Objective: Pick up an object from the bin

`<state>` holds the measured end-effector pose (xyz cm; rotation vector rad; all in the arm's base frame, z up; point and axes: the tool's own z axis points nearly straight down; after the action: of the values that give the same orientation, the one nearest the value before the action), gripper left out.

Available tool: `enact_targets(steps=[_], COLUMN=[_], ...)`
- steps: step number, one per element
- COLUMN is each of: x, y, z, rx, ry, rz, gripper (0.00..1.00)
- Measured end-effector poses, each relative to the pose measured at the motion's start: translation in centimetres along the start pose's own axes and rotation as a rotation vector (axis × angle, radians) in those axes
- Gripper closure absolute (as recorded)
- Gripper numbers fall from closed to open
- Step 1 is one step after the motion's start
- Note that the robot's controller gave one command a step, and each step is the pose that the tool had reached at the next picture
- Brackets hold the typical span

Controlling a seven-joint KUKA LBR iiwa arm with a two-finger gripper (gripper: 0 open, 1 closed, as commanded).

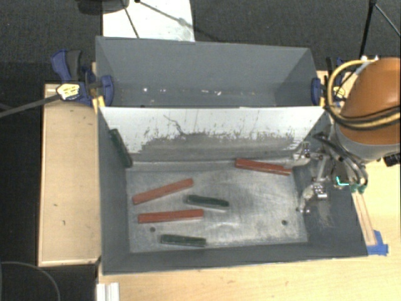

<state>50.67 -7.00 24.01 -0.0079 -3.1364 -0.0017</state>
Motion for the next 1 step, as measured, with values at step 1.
enact_targets(steps=[1], x=[-0.15], y=[0.02], z=[-0.40], rx=[0.001], ry=[-0.008], rz=[-0.003], gripper=[0.00])
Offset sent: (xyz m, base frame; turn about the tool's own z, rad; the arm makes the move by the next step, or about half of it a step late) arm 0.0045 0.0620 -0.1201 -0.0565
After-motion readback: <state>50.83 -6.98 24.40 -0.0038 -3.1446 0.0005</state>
